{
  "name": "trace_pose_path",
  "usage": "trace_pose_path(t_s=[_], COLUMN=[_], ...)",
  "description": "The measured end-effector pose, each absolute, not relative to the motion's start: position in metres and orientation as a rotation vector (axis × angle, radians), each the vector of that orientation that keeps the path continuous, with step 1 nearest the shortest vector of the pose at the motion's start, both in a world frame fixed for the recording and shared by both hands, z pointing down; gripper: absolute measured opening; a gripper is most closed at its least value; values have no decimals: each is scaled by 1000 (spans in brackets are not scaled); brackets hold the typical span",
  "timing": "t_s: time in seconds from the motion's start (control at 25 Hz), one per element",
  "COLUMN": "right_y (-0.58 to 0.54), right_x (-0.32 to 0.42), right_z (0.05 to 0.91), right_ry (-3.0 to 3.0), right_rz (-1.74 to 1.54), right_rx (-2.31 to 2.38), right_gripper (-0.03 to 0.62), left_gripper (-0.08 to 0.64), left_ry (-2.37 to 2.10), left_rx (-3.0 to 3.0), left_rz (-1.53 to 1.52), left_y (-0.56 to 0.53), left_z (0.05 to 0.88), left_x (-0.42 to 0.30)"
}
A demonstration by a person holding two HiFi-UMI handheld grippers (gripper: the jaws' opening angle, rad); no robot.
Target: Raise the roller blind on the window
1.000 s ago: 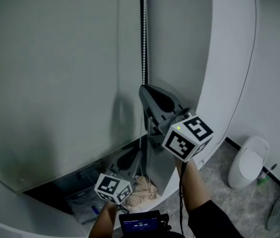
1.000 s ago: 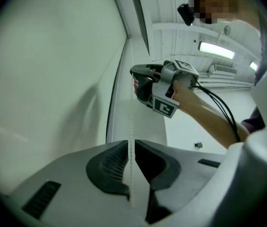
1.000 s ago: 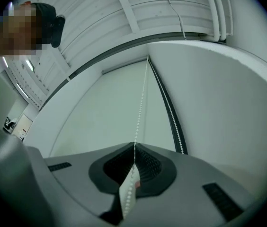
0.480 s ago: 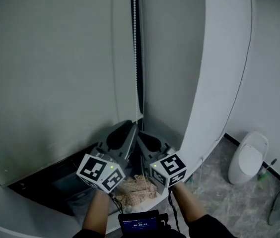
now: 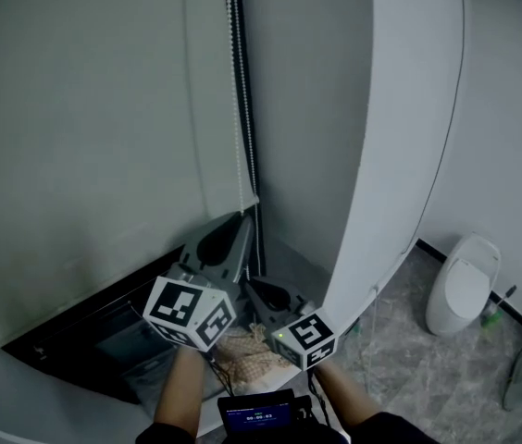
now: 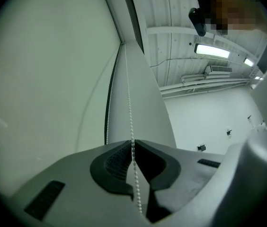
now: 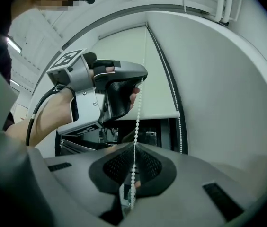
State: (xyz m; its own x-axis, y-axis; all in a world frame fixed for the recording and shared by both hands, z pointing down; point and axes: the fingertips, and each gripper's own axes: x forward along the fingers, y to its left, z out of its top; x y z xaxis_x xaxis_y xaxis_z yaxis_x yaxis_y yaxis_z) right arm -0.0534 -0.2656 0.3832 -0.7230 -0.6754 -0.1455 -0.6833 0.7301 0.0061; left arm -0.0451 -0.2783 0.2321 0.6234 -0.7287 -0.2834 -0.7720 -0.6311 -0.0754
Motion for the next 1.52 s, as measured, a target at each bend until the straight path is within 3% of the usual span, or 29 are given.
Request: trace_pose_path(t_s=[0.4, 0.64, 0.96, 1.32, 1.52], right_y=[-266, -276, -280, -291, -297], right_x=[-42, -8, -31, -21, -24], right_z=[444, 321, 188, 182, 220], right_ry=[2834, 2642, 2589, 2549, 2601], right_rz=[-239, -141, 146, 238, 261], right_rx=[-1065, -945, -841, -966, -1057], right_gripper=[17, 61, 61, 15, 14], left_gripper=[14, 12, 11, 12, 12], left_ry=[1335, 1394, 1446, 1404, 1441], left_rx=[-2612, -2740, -2975, -3083, -3095], left_rz=[278, 148, -141, -154, 151], left_y=[-288, -294, -286, -282, -283], left_z=[288, 359, 505, 520, 488], left_x=[-61, -63, -44, -45, -71])
